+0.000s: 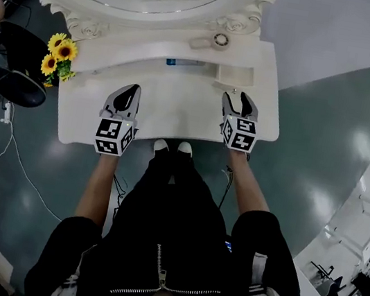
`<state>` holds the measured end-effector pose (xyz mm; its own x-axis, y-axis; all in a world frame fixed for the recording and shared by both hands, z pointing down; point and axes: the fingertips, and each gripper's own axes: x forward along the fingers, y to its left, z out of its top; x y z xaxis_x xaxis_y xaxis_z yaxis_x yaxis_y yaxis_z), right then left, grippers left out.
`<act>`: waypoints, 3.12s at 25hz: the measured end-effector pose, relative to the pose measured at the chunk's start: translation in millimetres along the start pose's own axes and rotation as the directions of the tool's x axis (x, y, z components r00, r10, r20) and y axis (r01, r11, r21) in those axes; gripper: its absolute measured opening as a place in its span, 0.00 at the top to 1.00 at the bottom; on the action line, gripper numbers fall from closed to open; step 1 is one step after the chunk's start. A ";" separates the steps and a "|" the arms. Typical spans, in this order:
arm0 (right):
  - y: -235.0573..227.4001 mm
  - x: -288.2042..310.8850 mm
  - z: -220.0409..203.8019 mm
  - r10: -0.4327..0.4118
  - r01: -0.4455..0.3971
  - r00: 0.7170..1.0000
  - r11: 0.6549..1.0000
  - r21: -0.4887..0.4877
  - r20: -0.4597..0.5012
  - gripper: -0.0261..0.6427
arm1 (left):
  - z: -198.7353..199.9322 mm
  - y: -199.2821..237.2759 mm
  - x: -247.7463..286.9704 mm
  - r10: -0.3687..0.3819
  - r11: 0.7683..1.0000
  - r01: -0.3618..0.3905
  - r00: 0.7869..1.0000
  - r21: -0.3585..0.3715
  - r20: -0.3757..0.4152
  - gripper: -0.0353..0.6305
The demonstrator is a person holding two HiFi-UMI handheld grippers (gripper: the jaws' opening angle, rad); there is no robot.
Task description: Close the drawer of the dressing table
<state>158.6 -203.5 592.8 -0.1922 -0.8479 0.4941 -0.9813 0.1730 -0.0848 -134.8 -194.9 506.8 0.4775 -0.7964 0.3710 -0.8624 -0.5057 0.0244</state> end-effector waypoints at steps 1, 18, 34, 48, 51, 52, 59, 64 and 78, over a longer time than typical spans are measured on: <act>-3.4 4.8 -7.0 -0.001 0.002 1.000 1.000 0.012 -0.019 0.63 | -1.9 1.7 -1.4 0.006 1.000 -0.006 1.000 -0.002 -0.004 0.91; -41.2 67.1 -77.4 -0.019 0.047 0.972 0.992 0.116 -0.235 0.66 | -26.0 30.4 -17.5 0.099 0.994 -0.101 0.993 -0.038 -0.056 0.91; -49.9 75.2 -83.7 -0.056 0.073 0.963 0.996 0.053 -0.264 0.80 | -26.0 32.1 -1.7 0.104 0.993 -0.108 0.992 -0.053 -0.070 0.91; -51.7 75.8 -79.1 -0.095 0.076 0.956 0.994 -0.078 -0.278 0.81 | -27.7 32.8 0.6 0.115 0.991 -0.120 0.990 -0.061 -0.077 0.91; -48.6 75.6 -78.2 -0.098 0.066 0.951 0.991 -0.119 -0.292 0.81 | -28.8 31.6 0.8 0.115 0.991 -0.120 0.990 -0.061 -0.080 0.91; -47.5 75.8 -77.8 -0.100 0.063 0.950 0.989 -0.130 -0.296 0.81 | -29.0 31.7 0.8 0.116 0.991 -0.121 0.990 -0.061 -0.080 0.91; -46.8 77.1 -78.1 -0.148 0.081 0.943 0.971 -0.225 -0.298 0.81 | -30.7 34.6 1.2 0.119 0.990 -0.124 0.989 -0.064 -0.083 0.91; -46.0 74.5 -69.0 -0.160 0.090 0.951 0.962 -0.256 -0.264 0.81 | -31.7 35.3 1.8 0.119 0.990 -0.125 0.989 -0.065 -0.086 0.91; -43.9 82.8 -75.8 -0.082 0.054 0.961 0.992 -0.112 -0.265 0.80 | -34.6 34.3 -0.1 0.114 0.990 -0.121 0.989 -0.069 -0.093 0.91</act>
<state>186.8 -243.3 703.0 -0.1001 -0.6957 0.7113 -0.9826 0.1816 0.0393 -170.3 -200.7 539.7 0.3585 -0.8146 0.4560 -0.9232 -0.3819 0.0435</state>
